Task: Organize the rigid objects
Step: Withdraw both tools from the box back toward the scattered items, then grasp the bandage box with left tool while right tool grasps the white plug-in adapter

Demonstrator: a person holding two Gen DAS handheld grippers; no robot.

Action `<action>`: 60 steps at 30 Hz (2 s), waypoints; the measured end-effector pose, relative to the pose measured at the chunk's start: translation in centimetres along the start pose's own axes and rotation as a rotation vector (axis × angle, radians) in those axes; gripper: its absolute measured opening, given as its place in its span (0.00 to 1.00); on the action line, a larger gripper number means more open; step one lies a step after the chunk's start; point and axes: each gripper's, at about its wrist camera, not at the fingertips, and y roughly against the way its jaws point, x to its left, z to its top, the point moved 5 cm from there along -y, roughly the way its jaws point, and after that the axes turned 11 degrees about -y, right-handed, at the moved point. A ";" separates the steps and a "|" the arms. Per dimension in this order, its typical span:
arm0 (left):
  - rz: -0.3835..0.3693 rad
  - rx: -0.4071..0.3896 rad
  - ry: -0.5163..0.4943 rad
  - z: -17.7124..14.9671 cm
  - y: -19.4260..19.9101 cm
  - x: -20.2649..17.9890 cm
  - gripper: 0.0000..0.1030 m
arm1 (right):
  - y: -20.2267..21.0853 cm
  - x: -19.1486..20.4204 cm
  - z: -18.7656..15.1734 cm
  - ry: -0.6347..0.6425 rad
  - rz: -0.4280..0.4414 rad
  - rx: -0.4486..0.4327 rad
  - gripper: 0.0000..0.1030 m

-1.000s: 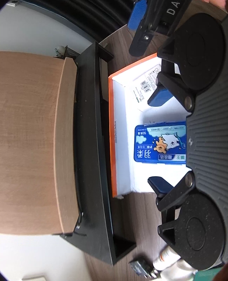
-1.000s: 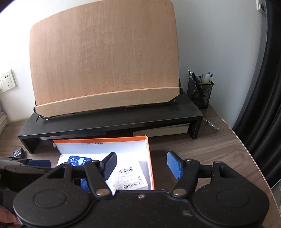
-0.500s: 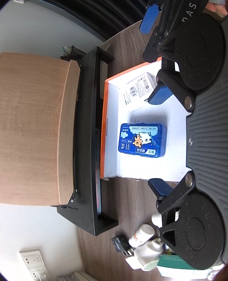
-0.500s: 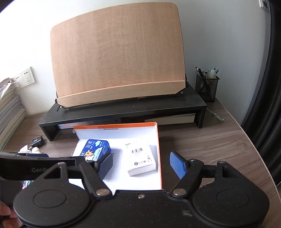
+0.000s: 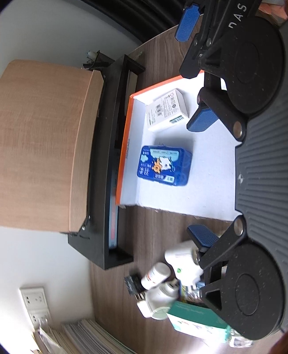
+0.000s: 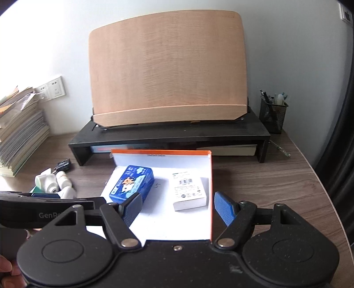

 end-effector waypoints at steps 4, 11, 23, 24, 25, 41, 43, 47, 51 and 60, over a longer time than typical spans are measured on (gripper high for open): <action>0.028 -0.002 0.019 -0.8 0.6 0.8 0.90 | 0.0 0.9 -0.4 0.019 0.028 0.009 0.84; 0.063 0.003 0.061 -1.8 1.5 2.5 0.90 | -0.1 2.9 -1.1 0.056 0.068 0.024 0.84; 0.099 0.017 0.122 -3.6 2.7 7.5 0.90 | -0.8 8.6 -2.5 0.115 0.120 0.057 0.84; 0.104 0.019 0.125 -3.8 2.8 8.1 0.90 | -0.9 9.1 -2.6 0.120 0.124 0.061 0.84; 0.109 0.021 0.129 -4.0 2.9 8.6 0.90 | -1.0 9.7 -2.8 0.126 0.127 0.064 0.84; 0.166 0.058 0.210 -6.3 3.0 16.3 0.93 | -3.2 15.4 -4.6 0.168 0.151 0.109 0.84; 0.180 0.075 0.233 -6.8 2.6 17.8 0.93 | -3.6 15.5 -4.7 0.161 0.145 0.116 0.84; 0.186 0.103 0.250 -7.1 1.4 20.0 0.93 | -4.5 16.1 -4.8 0.152 0.137 0.127 0.84; 0.160 0.116 0.227 -6.7 -0.1 20.6 0.96 | -5.4 16.6 -4.8 0.151 0.132 0.140 0.84; 0.052 0.119 0.234 -6.7 -3.3 21.2 0.80 | -8.0 17.9 -5.2 0.171 0.125 0.183 0.84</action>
